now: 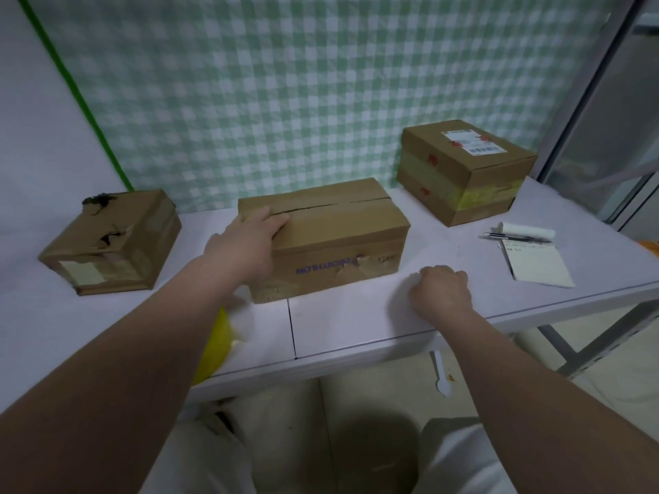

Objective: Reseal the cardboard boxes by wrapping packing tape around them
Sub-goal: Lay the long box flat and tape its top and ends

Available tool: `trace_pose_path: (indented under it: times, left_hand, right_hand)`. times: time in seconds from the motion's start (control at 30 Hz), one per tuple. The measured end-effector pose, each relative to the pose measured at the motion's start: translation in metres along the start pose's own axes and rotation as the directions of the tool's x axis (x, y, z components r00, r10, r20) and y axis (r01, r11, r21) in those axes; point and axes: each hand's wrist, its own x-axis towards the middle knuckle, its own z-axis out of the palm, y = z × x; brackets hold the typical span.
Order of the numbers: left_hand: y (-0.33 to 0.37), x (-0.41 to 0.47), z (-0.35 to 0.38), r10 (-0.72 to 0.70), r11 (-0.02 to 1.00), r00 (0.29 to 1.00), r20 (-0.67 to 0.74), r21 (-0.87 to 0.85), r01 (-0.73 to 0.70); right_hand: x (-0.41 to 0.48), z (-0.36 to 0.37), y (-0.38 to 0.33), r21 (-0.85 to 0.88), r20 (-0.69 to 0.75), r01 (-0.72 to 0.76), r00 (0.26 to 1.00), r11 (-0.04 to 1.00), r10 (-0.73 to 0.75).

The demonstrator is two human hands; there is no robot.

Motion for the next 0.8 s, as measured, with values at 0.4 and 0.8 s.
trace_pose_path:
  times: [0.4,0.8]
  left_hand:
    - [-0.031,-0.092,0.021,-0.239,0.963,0.968,0.081,-0.105,0.247]
    - [-0.032,-0.097,0.051,-0.089,0.996,0.983,-0.16,-0.029,0.085]
  right_hand:
    - [-0.051,-0.024,-0.061,0.333,-0.457,0.301,0.88,0.894,-0.126]
    - [-0.08,-0.026,-0.084,0.316,-0.229,0.353,0.929,0.881,-0.291]
